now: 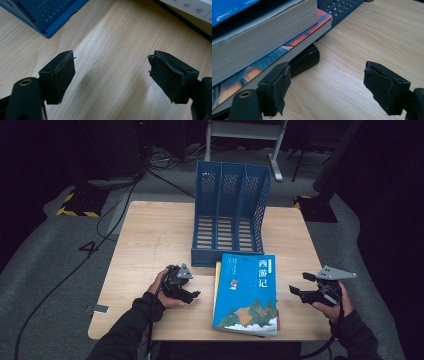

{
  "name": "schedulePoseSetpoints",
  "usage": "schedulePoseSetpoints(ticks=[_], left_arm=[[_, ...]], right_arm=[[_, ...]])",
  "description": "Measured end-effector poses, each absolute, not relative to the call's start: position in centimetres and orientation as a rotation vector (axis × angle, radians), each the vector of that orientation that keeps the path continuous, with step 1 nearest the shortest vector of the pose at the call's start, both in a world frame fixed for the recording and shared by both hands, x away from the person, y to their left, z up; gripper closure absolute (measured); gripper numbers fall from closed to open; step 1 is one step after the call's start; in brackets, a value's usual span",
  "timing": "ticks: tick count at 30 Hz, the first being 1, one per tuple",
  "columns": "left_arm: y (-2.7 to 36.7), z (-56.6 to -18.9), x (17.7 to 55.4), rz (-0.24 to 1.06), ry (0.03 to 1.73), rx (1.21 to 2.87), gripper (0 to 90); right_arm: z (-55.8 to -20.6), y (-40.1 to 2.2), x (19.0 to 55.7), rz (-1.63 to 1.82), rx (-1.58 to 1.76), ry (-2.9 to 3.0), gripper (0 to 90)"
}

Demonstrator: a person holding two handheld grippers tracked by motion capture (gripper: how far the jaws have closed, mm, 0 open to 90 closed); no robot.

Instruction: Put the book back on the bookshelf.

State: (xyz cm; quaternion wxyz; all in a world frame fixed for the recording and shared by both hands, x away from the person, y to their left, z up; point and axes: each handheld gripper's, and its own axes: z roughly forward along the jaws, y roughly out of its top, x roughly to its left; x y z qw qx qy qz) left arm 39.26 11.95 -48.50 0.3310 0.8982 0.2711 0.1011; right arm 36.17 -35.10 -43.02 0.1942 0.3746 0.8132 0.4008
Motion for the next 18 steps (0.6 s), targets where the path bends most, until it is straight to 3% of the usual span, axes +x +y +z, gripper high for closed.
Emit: schedulePoseSetpoints(ticks=[18], left_arm=[[10.3, -48.3, 39.2, 0.277, 0.678, 2.34, 20.4]], right_arm=[[-40.3, -32.0, 34.3, 1.258, 0.945, 2.334, 22.4]])
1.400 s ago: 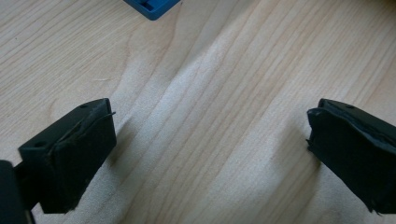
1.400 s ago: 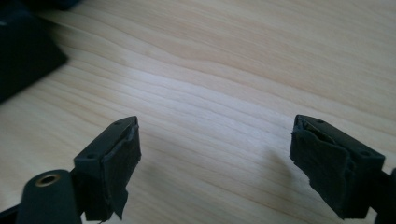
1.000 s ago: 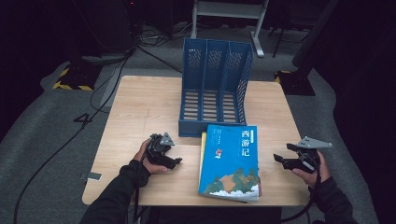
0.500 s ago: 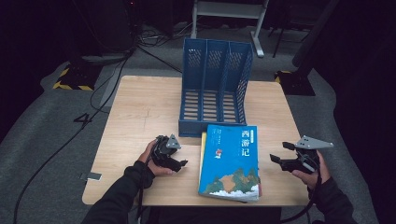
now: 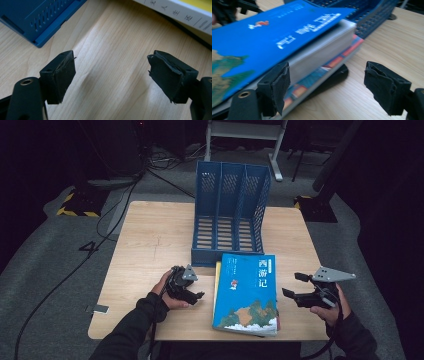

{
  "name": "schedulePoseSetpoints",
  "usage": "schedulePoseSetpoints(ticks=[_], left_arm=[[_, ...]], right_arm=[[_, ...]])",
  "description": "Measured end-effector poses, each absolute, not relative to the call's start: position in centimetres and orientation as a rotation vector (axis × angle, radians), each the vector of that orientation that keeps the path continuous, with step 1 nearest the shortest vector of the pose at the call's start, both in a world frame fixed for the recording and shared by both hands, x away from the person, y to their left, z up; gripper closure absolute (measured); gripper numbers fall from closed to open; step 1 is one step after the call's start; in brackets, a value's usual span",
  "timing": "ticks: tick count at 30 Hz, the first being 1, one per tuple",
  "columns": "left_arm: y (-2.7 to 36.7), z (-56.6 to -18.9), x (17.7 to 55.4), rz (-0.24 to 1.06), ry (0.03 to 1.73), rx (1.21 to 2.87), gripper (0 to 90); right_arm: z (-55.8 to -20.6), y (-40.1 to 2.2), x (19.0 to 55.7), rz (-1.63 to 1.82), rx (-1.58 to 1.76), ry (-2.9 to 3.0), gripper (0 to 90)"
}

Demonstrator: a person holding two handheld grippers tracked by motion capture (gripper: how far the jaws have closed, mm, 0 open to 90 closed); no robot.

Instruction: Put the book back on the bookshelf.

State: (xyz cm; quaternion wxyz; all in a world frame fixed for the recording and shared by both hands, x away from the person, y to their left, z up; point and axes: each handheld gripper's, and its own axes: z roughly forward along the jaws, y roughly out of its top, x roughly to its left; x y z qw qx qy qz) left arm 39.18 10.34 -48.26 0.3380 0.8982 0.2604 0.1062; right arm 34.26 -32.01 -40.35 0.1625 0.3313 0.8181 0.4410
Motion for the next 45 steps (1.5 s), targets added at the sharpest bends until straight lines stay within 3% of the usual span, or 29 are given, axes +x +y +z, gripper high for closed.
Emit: schedulePoseSetpoints(ticks=[14, 23, 30, 32, 45], left_arm=[[8.7, -47.0, 39.7, 0.357, 0.629, 2.305, 20.8], [8.0, -46.9, 40.8, 0.378, 0.643, 2.273, 20.3], [7.6, -46.7, 41.2, 0.367, 0.648, 2.256, 20.1], [7.5, -46.6, 41.3, 0.365, 0.644, 2.248, 20.1], [7.8, -46.6, 41.3, 0.312, 0.635, 2.235, 22.1]], right_arm=[[-40.2, -29.1, 33.8, 1.274, 0.886, 2.466, 22.7], [-41.5, -28.7, 35.3, 1.28, 1.007, 2.576, 13.7], [-42.1, -28.5, 36.6, 1.335, 1.029, 2.688, 12.1], [-42.3, -28.1, 36.8, 1.329, 1.023, 2.728, 7.5], [-41.0, -27.0, 36.4, 1.258, 0.862, 2.725, 14.2]])
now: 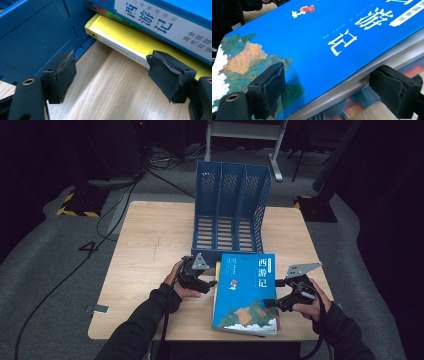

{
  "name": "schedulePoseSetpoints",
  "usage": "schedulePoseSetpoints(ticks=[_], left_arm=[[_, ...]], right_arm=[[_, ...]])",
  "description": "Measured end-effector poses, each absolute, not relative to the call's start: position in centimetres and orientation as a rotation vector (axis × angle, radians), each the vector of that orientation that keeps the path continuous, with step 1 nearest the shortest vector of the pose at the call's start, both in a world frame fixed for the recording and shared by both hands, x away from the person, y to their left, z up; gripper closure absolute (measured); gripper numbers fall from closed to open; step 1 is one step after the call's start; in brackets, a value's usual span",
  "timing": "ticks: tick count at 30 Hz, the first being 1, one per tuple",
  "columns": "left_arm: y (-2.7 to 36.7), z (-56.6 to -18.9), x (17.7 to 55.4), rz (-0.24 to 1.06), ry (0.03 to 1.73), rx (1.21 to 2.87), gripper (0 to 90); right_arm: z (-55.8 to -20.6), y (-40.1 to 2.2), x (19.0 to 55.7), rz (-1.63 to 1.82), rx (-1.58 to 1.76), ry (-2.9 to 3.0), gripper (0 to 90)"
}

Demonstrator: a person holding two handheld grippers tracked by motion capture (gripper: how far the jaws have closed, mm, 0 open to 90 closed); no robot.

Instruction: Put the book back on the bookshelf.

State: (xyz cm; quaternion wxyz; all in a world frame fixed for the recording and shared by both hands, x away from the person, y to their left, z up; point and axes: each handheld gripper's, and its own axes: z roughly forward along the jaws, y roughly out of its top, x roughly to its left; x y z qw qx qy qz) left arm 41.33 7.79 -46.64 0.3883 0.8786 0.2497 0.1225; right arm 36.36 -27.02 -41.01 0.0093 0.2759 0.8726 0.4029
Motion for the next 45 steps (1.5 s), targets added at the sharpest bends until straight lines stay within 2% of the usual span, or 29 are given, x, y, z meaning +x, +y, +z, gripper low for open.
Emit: schedulePoseSetpoints(ticks=[3, 4, 5, 10, 15, 16, 22, 25, 28, 32, 45], left_arm=[[7.9, -46.8, 41.3, 0.298, 0.631, 2.243, 21.9], [8.0, -46.8, 41.3, 0.294, 0.634, 2.24, 21.9], [8.0, -46.8, 41.3, 0.292, 0.632, 2.242, 21.9], [8.0, -46.8, 41.3, 0.291, 0.633, 2.226, 21.9], [8.1, -46.8, 41.5, 0.262, 0.636, 2.198, 23.6], [8.1, -46.9, 41.5, 0.255, 0.641, 2.197, 23.7], [8.4, -47.4, 41.8, 0.247, 0.671, 2.219, 28.8], [8.9, -47.6, 41.8, 0.204, 0.661, 2.187, 45.8], [9.1, -47.2, 41.6, 0.205, 0.641, 2.156, 56.2], [9.4, -46.6, 41.4, 0.193, 0.62, 2.115, 65.3], [8.9, -42.2, 42.6, 0.187, 0.542, 1.969, 74.5]], right_arm=[[-41.0, -26.8, 36.5, 1.272, 0.839, 2.718, 16.3], [-40.9, -26.7, 36.6, 1.296, 0.833, 2.696, 24.1], [-40.9, -26.7, 36.8, 1.328, 0.833, 2.683, 27.3], [-41.1, -26.2, 37.8, 1.389, 0.795, 2.725, 31.4], [-41.6, -25.8, 38.8, 1.511, 0.813, 2.743, 51.6], [-41.6, -25.6, 39.0, 1.532, 0.814, 2.745, 52.8], [-41.8, -24.1, 39.6, 1.551, 0.759, 2.751, 56.3], [-41.7, -23.4, 39.8, 1.56, 0.728, 2.746, 57.6], [-41.6, -23.3, 39.7, 1.577, 0.698, 2.735, 57.7], [-41.1, -23.5, 39.3, 1.605, 0.645, 2.683, 58.3], [-38.8, -24.7, 38.3, 1.718, 0.517, 2.507, 64.6]])
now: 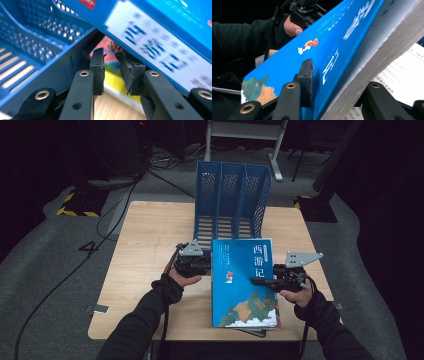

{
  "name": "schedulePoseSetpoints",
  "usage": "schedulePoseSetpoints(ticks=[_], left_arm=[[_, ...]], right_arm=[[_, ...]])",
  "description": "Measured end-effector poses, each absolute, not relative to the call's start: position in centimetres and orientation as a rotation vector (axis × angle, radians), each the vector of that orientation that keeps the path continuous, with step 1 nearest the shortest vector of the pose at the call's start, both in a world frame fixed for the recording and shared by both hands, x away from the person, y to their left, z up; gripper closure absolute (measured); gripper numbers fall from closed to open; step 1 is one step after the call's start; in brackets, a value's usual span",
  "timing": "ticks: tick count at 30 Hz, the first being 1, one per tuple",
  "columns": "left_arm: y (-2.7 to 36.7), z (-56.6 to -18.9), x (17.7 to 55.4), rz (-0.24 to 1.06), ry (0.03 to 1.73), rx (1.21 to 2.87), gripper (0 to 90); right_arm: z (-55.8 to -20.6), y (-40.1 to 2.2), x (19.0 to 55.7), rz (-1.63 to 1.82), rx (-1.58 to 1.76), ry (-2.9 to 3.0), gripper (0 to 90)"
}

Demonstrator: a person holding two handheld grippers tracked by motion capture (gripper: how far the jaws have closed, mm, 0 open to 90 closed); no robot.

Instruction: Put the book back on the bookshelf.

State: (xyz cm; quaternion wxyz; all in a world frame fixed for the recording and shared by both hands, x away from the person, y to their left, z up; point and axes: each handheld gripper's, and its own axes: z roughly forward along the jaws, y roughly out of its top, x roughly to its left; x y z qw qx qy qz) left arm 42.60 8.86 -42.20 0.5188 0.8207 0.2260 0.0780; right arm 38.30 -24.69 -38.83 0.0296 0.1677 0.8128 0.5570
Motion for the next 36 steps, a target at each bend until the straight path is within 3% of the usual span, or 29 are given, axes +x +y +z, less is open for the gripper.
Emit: schedulePoseSetpoints(ticks=[5, 16, 36], left_arm=[[8.6, -40.9, 42.4, 0.206, 0.526, 1.967, 75.5], [6.9, -37.0, 42.9, 0.218, 0.449, 1.956, 88.5], [6.4, -33.3, 43.1, 0.327, 0.38, 1.919, 89.6]], right_arm=[[-38.3, -24.9, 37.3, 1.699, 0.477, 2.462, 65.8], [-36.4, -26.1, 36.6, 1.661, 0.459, 2.356, 71.7], [-35.6, -26.2, 36.9, 1.615, 0.367, 2.206, 75.8]])
